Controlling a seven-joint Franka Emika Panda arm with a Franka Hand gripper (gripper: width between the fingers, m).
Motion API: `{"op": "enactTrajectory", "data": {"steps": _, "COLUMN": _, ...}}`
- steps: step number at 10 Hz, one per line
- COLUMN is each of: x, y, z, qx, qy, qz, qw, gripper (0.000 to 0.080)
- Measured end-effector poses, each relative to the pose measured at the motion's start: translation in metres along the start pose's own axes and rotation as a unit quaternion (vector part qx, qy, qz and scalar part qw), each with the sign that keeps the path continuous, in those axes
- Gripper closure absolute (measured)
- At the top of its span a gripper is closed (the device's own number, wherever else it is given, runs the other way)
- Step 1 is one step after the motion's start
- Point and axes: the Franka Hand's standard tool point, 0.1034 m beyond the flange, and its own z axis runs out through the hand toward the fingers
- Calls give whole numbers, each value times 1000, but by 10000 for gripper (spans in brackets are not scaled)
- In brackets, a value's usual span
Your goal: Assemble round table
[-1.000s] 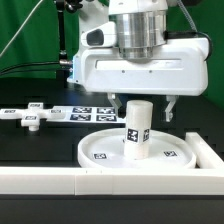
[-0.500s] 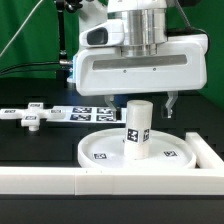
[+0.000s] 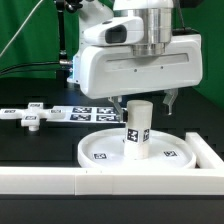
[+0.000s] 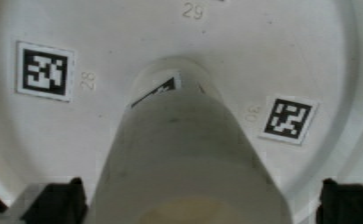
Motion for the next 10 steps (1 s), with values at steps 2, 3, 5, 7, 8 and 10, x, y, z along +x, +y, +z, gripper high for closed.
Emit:
{"op": "enactTrajectory", "data": {"steps": 2, "x": 2, "y": -3, "z": -1, "qx": -5, "qy": 6, "qz": -48, "qw": 999, "gripper": 151}}
{"op": "enactTrajectory", "data": {"steps": 3, "x": 1, "y": -1, "z": 0, "qx": -6, "qy": 4, "qz": -85, "qw": 996, "gripper": 151}}
{"op": "enactTrajectory", "data": {"steps": 5, "x": 0, "y": 1, "z": 0, "qx": -7, "qy": 3, "qz": -142, "qw": 990, "gripper": 151}}
{"op": "enactTrajectory", "data": {"steps": 7, "x": -1, "y": 2, "z": 2, "qx": -14, "qy": -4, "qz": -246, "qw": 969, "gripper": 151}}
{"op": "enactTrajectory", "data": {"steps": 8, "x": -2, "y": 2, "z": 3, "qx": -13, "qy": -10, "qz": -285, "qw": 958, "gripper": 151}}
{"op": "enactTrajectory", "data": {"steps": 10, "x": -2, "y": 3, "z": 3, "qx": -10, "qy": -22, "qz": -366, "qw": 930, "gripper": 151}}
